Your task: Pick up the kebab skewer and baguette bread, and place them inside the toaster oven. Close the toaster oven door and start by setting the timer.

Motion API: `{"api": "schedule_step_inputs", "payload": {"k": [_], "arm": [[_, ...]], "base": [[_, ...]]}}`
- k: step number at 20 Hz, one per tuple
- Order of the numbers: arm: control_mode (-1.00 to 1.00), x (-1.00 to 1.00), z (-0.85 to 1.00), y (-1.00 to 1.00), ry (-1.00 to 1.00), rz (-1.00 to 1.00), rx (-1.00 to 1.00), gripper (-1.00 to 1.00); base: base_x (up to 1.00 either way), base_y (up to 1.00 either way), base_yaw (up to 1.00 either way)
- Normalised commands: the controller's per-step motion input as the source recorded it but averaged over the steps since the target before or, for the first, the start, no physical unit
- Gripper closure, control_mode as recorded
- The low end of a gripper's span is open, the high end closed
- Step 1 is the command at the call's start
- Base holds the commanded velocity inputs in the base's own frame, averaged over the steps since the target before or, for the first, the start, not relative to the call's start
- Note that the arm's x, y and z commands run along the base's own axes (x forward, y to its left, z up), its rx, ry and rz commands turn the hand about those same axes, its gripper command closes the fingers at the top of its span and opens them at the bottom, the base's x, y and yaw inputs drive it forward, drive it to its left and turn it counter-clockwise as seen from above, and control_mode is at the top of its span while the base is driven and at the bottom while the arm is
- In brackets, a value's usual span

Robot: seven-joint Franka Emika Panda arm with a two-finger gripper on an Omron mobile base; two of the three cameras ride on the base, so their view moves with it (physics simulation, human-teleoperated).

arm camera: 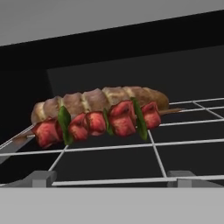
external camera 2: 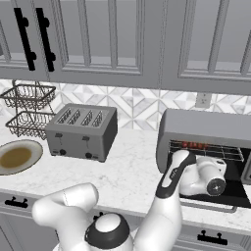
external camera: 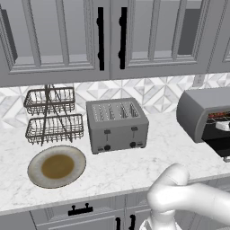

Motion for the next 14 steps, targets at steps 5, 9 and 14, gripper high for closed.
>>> {"api": "schedule_step_inputs", "payload": {"k": [5,9,14], "arm": [[-1.00,0.17,0.05,0.00,0.00,0.00,0.00,-1.00],[-1.00,0.14,0.02,0.00,0.00,0.00,0.00,-1.00],[-1.00,0.03,0.00,0.00,0.00,0.00,0.00,-1.00]], "base": [[0.00,0.00,0.00],[0.00,0.00,0.00],[0.00,0.00,0.00]]}}
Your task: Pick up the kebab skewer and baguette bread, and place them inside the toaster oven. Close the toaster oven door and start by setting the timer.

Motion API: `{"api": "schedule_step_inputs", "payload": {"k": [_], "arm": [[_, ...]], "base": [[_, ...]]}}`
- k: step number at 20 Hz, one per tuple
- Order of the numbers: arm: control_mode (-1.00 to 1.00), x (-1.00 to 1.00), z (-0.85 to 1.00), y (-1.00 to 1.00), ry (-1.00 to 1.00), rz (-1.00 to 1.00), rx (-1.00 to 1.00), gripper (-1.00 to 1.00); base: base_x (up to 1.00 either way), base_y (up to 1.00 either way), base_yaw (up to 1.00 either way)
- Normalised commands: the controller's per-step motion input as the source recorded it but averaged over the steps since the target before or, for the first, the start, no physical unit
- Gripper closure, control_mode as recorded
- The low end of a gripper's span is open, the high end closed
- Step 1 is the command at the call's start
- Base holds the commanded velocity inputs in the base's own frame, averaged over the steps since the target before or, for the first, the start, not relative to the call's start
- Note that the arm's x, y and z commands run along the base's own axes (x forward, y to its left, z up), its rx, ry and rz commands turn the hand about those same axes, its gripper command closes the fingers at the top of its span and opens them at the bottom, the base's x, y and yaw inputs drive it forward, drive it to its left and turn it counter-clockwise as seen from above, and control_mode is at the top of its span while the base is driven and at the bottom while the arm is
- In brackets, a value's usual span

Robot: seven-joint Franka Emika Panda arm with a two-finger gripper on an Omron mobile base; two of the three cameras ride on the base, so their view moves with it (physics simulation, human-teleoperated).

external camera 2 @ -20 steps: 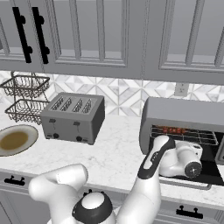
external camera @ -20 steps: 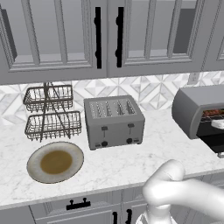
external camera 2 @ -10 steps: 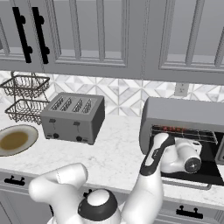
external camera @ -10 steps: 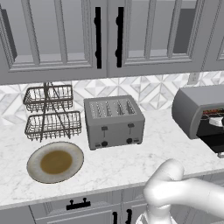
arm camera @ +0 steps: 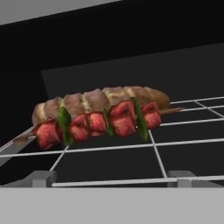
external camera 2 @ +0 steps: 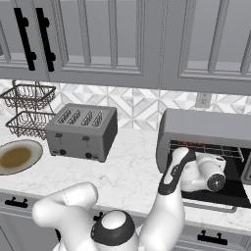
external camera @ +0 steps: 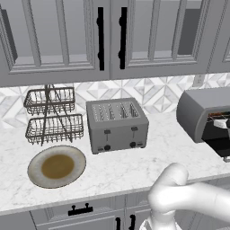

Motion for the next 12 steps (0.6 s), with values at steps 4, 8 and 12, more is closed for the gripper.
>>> {"api": "schedule_step_inputs", "payload": {"k": [4,8,12], "arm": [[-1.00,-0.05,0.00,0.00,0.00,0.00,0.00,-1.00],[-1.00,-0.57,0.04,0.00,0.00,0.00,0.00,-1.00],[-1.00,-0.82,0.11,-0.04,0.00,-0.01,0.00,-1.00]], "base": [[0.00,0.00,0.00],[0.00,0.00,0.00],[0.00,0.00,0.00]]}}
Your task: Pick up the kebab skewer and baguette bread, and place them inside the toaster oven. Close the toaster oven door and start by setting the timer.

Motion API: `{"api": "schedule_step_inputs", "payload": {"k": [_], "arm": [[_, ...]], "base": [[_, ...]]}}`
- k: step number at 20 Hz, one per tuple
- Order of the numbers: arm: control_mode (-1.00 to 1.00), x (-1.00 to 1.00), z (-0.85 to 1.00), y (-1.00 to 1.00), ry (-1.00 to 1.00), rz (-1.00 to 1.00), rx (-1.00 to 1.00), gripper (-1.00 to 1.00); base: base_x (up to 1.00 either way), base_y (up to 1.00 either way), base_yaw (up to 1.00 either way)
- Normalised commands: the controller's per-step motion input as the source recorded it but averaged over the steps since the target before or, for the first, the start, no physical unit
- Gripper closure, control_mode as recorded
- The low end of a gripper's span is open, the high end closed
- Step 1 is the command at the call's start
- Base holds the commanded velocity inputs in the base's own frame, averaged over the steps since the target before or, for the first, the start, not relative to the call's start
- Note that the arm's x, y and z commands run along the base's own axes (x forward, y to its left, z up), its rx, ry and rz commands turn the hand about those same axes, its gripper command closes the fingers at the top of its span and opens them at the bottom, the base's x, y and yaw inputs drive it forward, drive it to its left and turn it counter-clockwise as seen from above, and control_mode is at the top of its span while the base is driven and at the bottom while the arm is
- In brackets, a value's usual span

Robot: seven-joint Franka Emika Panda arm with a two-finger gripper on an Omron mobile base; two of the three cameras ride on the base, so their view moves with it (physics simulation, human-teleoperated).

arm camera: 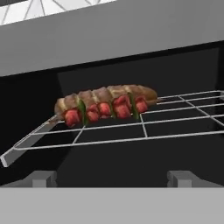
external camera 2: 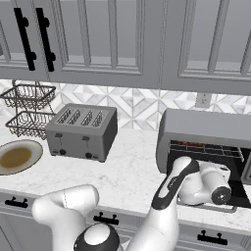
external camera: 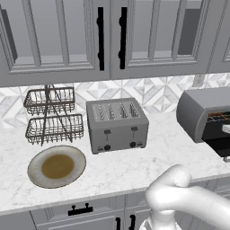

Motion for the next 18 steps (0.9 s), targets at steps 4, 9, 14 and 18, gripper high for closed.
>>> {"api": "schedule_step_inputs", "payload": {"k": [4,9,14,18], "arm": [[-1.00,-0.98,0.14,-0.20,0.02,-0.02,0.00,-1.00],[-1.00,-1.00,0.03,-0.29,0.11,-0.01,0.00,-1.00],[-1.00,-0.94,-0.33,-0.04,0.08,0.01,0.00,-1.00],[-1.00,-0.78,-0.45,0.00,0.09,0.02,-0.01,-1.00]], "base": [[0.00,0.00,0.00],[0.00,0.00,0.00],[0.00,0.00,0.00],[0.00,0.00,0.00]]}}
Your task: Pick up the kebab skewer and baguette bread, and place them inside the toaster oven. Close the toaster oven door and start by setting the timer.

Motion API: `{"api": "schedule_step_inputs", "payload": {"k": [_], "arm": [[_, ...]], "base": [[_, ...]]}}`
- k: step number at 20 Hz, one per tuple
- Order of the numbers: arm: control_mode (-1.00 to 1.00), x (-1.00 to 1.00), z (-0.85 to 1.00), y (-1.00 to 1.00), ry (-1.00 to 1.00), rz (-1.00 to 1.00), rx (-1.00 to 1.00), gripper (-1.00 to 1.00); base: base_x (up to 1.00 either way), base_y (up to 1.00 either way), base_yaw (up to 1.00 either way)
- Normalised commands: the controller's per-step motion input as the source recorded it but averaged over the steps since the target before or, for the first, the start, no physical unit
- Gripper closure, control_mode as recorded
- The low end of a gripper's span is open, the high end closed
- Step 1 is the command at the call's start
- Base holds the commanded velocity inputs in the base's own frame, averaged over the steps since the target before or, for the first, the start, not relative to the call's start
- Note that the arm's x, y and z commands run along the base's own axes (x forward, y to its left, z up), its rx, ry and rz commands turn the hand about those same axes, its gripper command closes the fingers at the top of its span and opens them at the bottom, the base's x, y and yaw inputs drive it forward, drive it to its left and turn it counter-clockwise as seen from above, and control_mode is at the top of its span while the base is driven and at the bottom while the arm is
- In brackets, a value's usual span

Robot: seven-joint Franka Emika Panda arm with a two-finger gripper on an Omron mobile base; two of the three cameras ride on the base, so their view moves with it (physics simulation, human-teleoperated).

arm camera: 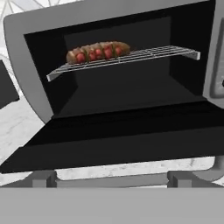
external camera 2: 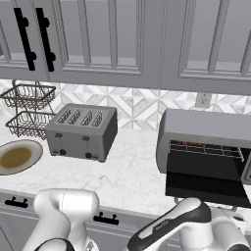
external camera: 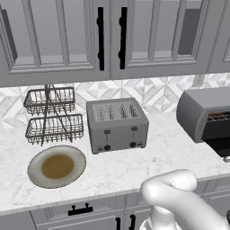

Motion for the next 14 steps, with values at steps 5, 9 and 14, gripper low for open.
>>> {"api": "schedule_step_inputs", "payload": {"k": [5,9,14], "arm": [[-1.00,-0.58,-0.47,0.06,0.05,0.02,-0.01,-1.00],[-1.00,-0.06,-0.30,0.08,0.00,0.05,0.00,-1.00],[-1.00,0.24,-0.01,0.07,0.00,0.02,0.00,-1.00]], "base": [[0.00,0.00,0.00],[0.00,0.00,0.00],[0.00,0.00,0.00]]}}
